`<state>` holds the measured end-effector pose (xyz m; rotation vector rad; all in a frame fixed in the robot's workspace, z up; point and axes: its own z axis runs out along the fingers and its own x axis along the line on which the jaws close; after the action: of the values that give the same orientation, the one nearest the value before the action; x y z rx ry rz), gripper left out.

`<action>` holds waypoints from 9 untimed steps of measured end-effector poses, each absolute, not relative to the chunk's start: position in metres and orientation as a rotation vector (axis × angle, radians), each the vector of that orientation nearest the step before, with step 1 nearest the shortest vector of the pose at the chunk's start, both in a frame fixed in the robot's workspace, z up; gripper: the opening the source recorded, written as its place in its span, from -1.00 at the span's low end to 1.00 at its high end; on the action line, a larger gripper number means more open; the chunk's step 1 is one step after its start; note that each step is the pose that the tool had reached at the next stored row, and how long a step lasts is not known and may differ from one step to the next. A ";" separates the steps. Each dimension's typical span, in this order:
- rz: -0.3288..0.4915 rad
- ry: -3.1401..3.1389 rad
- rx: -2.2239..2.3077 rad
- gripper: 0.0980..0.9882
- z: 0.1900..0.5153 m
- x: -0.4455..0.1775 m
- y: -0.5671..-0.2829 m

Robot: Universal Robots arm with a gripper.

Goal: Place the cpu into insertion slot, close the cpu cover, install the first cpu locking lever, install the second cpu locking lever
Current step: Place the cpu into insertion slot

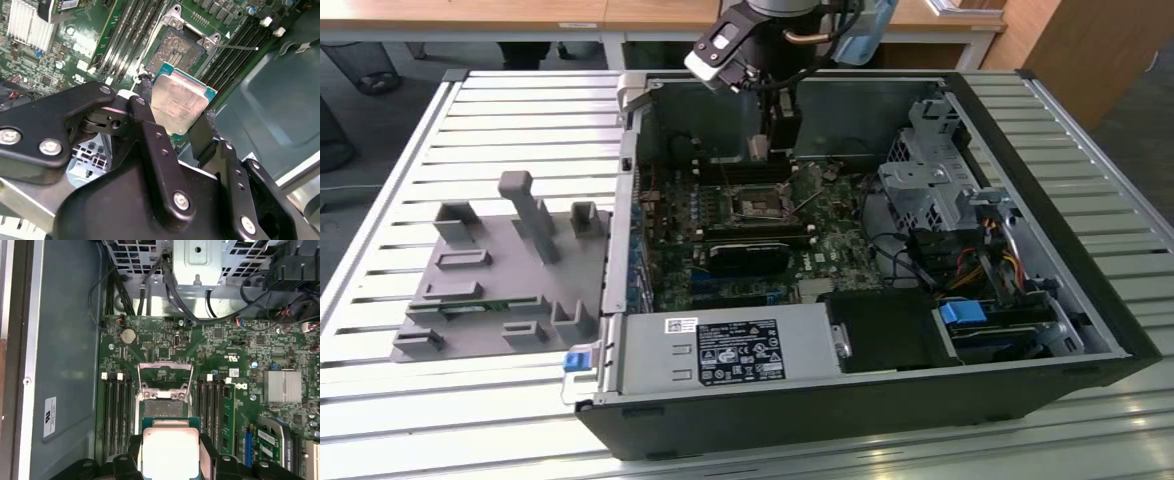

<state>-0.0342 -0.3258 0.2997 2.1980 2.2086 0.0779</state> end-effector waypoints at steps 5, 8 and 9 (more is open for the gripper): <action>0.075 2.211 2.195 -0.01 0.291 -0.034 -0.324; 0.071 2.215 2.192 -0.01 0.287 -0.034 -0.324; 0.071 2.218 2.189 -0.01 0.285 -0.034 -0.324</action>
<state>-0.0342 -0.3245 0.2852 2.1888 2.2176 0.0707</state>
